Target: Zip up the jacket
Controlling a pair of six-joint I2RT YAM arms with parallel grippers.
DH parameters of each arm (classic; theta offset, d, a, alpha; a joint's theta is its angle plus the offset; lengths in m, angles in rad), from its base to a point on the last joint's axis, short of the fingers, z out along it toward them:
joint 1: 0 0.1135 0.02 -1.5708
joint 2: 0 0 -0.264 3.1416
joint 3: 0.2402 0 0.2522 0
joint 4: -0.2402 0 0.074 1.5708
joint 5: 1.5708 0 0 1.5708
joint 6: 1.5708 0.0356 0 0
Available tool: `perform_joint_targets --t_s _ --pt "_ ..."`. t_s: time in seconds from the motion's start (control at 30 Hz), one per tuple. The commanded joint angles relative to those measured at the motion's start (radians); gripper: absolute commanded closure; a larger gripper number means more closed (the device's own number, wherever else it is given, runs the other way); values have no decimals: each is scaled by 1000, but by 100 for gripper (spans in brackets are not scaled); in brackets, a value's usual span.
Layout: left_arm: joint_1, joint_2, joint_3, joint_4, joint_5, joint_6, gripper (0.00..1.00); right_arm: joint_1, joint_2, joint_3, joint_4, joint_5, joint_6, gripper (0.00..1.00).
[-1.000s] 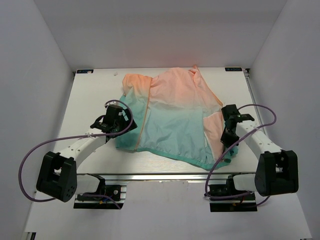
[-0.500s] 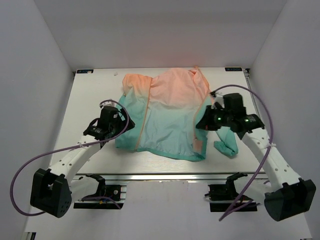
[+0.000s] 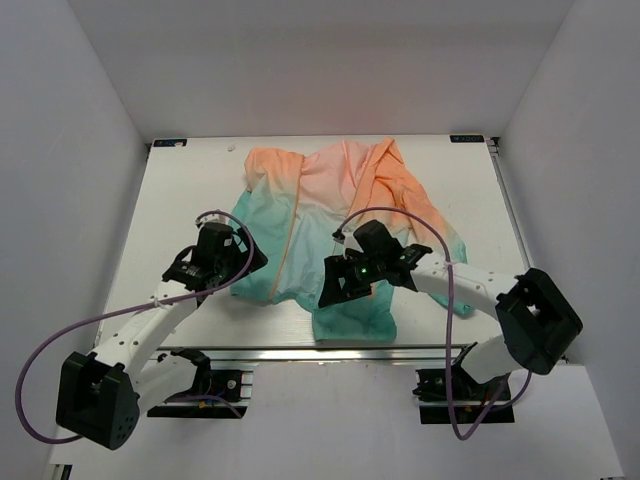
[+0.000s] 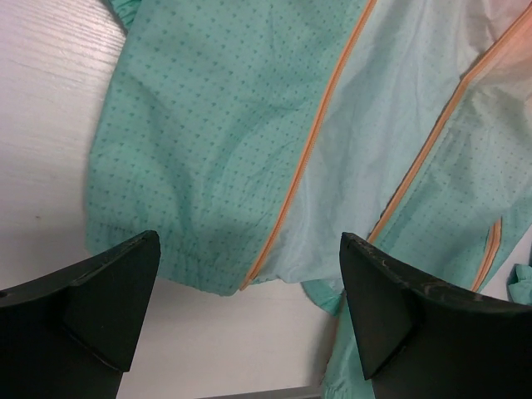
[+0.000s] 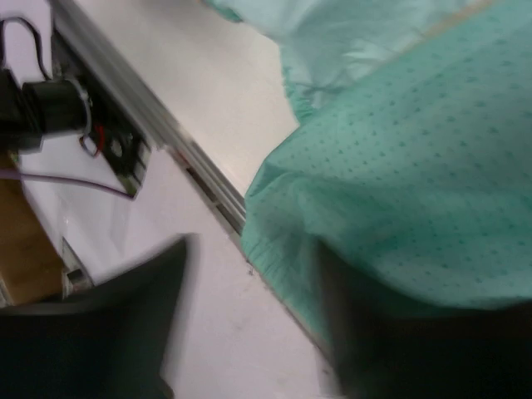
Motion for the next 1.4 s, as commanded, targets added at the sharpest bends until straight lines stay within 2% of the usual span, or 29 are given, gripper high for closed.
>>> perform_joint_targets --t_s 0.0,0.2,0.37,0.47,0.63,0.67,0.77,0.9,1.0,1.07,1.2,1.37 --pt "1 10 -8 13 30 -9 2 14 -53 0 -20 111 -11 14" --pt "1 87 1 78 60 7 2 14 -173 -127 -103 229 -1 12" --pt "1 191 11 131 86 22 2 11 -95 -203 -100 278 47 18" --pt "1 233 6 162 125 25 2 -38 -32 -207 -92 330 72 21" --pt "0 320 14 207 131 40 2 -207 25 -188 -71 405 23 23" --pt "1 334 14 223 129 40 2 -273 35 -169 -65 402 -18 23" --pt "1 404 35 242 131 50 2 -369 103 -99 -26 421 -91 22" --pt "1 480 83 244 111 60 2 -445 225 40 11 474 -195 20" --pt "0 495 127 214 106 77 2 -496 264 163 -50 532 -208 20" --pt "0 472 135 201 106 85 2 -496 235 193 -100 586 -241 20" --pt "0 383 95 196 135 92 2 -436 36 185 -169 638 -296 18" --pt "-6 238 40 172 159 94 2 -222 -119 118 -248 674 -332 16"
